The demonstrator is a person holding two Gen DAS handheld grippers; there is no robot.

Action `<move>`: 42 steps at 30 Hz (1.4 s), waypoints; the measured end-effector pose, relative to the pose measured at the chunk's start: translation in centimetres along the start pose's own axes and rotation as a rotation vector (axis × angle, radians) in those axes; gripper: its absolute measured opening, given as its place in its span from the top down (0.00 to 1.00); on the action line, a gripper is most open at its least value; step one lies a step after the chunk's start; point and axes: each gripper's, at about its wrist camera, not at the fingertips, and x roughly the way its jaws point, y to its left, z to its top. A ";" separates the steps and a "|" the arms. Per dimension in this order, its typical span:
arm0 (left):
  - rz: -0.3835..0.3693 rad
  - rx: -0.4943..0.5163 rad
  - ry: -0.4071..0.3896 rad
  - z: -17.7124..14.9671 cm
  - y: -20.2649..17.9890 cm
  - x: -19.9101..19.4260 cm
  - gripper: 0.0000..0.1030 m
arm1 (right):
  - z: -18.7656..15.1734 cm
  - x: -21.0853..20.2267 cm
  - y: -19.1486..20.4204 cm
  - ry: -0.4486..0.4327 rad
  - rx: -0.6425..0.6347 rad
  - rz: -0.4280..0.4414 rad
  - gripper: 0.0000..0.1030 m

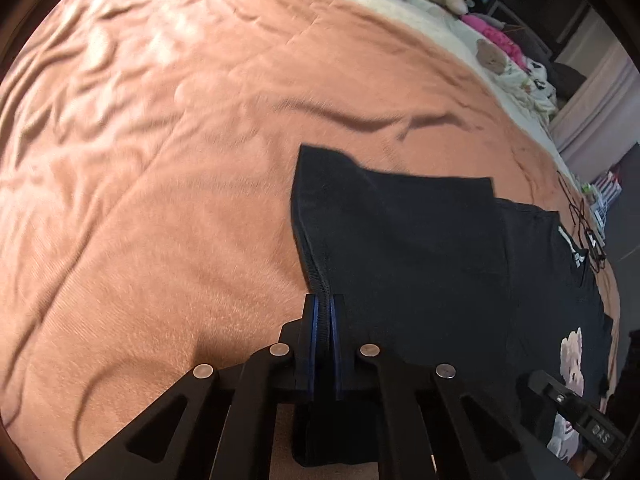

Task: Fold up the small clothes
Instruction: 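Close the left gripper on the T-shirt side edge and lift it, then fold the held side over the shirt body with the left gripper, then release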

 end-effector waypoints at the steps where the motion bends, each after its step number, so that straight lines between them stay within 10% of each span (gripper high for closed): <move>1: -0.010 0.004 -0.008 0.1 -0.3 -0.2 0.95 | 0.1 0.5 0.0 0.003 0.010 0.011 0.95; 24: -0.163 0.102 -0.088 1.9 -7.8 -7.0 0.96 | 1.3 5.0 -1.0 0.093 0.124 0.182 0.96; 30: -0.191 0.146 -0.082 1.2 -11.2 -7.6 0.96 | 1.0 1.4 -3.5 0.032 0.122 0.166 0.53; 42: -0.261 0.238 -0.002 -2.3 -18.3 -6.4 0.95 | -0.7 -3.1 -7.7 -0.027 0.151 0.099 0.52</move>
